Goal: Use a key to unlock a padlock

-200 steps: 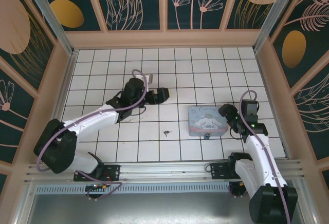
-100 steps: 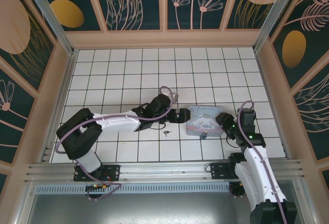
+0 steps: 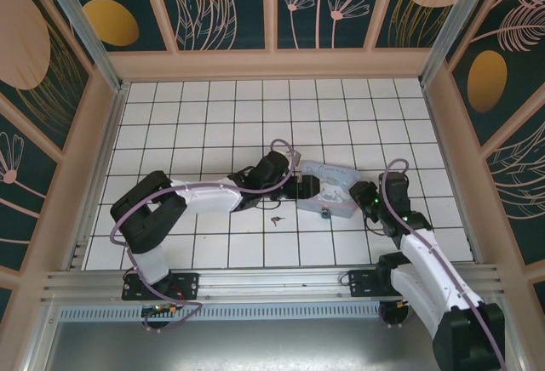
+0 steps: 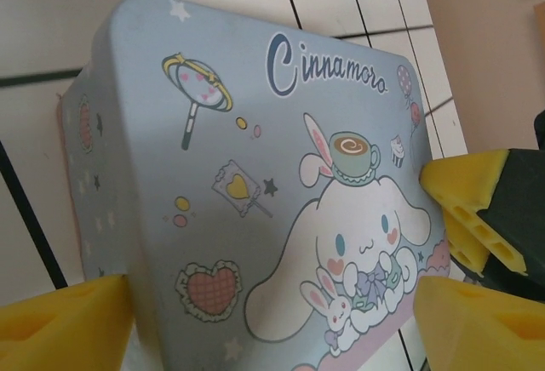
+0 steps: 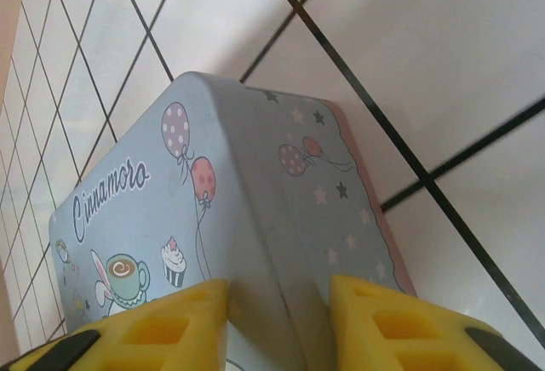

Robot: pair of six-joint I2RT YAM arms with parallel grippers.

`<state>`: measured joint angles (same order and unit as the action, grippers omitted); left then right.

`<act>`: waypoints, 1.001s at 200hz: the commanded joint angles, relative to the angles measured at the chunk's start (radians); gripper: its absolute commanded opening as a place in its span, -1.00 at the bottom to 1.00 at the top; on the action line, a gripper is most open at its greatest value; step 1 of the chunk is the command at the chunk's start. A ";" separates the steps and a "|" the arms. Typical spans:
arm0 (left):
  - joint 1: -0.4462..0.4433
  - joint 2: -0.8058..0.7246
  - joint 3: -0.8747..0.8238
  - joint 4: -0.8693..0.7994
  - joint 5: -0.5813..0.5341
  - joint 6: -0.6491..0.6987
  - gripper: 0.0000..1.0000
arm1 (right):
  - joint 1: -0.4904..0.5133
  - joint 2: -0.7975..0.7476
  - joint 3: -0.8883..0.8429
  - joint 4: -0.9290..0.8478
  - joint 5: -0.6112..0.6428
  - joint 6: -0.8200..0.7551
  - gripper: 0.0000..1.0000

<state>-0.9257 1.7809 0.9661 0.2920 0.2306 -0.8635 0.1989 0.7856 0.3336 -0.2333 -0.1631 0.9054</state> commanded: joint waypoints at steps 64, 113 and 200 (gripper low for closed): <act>0.102 -0.061 -0.040 0.029 -0.026 0.064 0.75 | 0.194 0.408 0.171 0.252 0.022 0.051 -0.27; 0.157 -0.150 -0.122 0.024 -0.081 0.073 0.78 | 0.277 0.611 0.306 0.335 0.029 0.057 -0.24; 0.234 -0.174 -0.145 0.003 -0.093 0.110 0.86 | 0.343 0.732 0.395 0.367 0.045 0.084 -0.18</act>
<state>-0.6811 1.6234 0.8112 0.2584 0.0933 -0.7792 0.5182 1.4887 0.7048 0.1337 -0.0792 0.9695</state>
